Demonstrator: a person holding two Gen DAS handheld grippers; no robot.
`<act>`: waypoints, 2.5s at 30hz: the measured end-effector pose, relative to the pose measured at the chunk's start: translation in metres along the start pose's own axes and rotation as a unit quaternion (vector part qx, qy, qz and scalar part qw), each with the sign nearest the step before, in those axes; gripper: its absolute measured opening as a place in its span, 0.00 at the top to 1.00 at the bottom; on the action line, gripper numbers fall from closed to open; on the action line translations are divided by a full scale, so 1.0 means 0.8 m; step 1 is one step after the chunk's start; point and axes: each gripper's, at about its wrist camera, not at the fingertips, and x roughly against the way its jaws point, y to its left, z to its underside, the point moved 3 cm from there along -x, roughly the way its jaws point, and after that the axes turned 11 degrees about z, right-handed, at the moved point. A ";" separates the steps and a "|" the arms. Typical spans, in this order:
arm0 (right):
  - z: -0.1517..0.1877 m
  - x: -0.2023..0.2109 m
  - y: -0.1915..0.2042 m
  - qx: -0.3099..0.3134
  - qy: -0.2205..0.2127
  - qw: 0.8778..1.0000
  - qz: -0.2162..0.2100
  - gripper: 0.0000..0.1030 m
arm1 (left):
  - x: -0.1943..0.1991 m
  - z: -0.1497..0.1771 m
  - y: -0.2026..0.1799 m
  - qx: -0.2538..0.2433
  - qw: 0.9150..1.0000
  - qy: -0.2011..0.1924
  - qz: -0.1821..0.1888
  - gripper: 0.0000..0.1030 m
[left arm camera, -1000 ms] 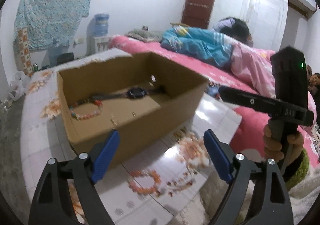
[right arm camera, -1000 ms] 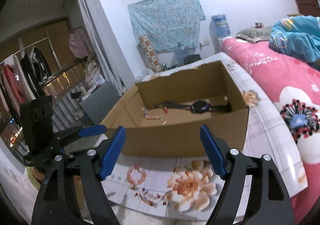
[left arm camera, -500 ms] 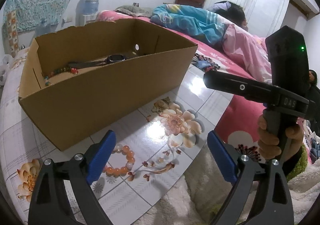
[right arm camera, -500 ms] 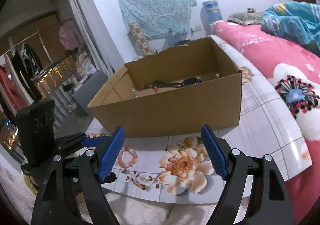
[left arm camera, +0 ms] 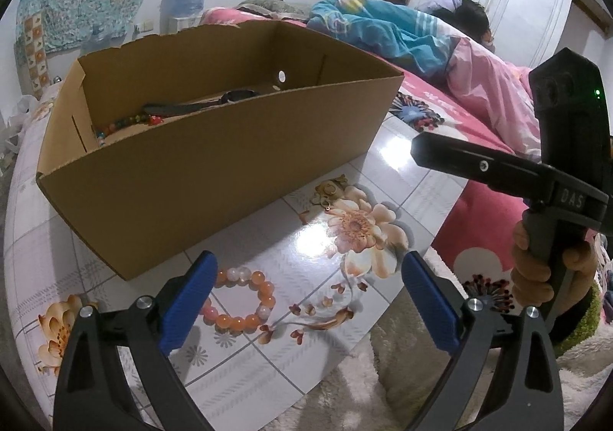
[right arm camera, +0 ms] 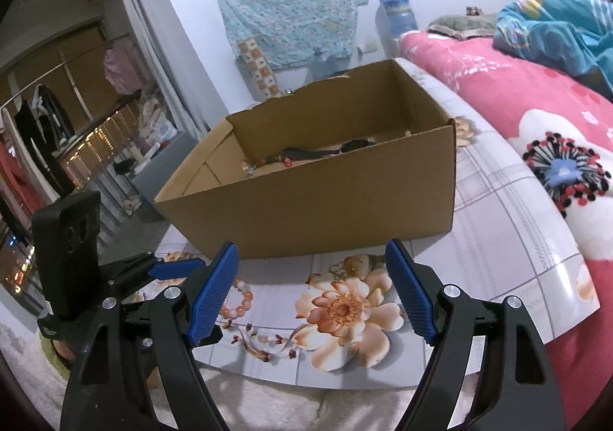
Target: Organize jewelry
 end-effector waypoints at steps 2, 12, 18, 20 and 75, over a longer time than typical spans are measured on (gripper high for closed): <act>0.001 0.000 -0.002 -0.001 0.000 1.000 0.001 0.27 | -0.001 0.000 0.000 -0.001 1.000 0.002 -0.001 0.08; 0.001 -0.002 -0.004 -0.004 0.004 1.000 0.005 0.27 | -0.006 0.000 0.004 0.005 1.000 0.008 -0.013 0.08; 0.001 -0.002 -0.004 -0.004 0.004 1.000 0.005 0.27 | -0.007 0.001 0.008 0.010 1.000 0.011 -0.018 0.08; 0.001 -0.002 -0.004 -0.004 0.004 1.000 0.004 0.27 | -0.007 0.001 0.008 0.010 1.000 0.012 -0.019 0.08; 0.030 -0.022 -0.050 -0.011 0.026 0.999 0.046 0.56 | -0.048 -0.019 -0.012 -0.058 0.997 -0.009 -0.049 0.35</act>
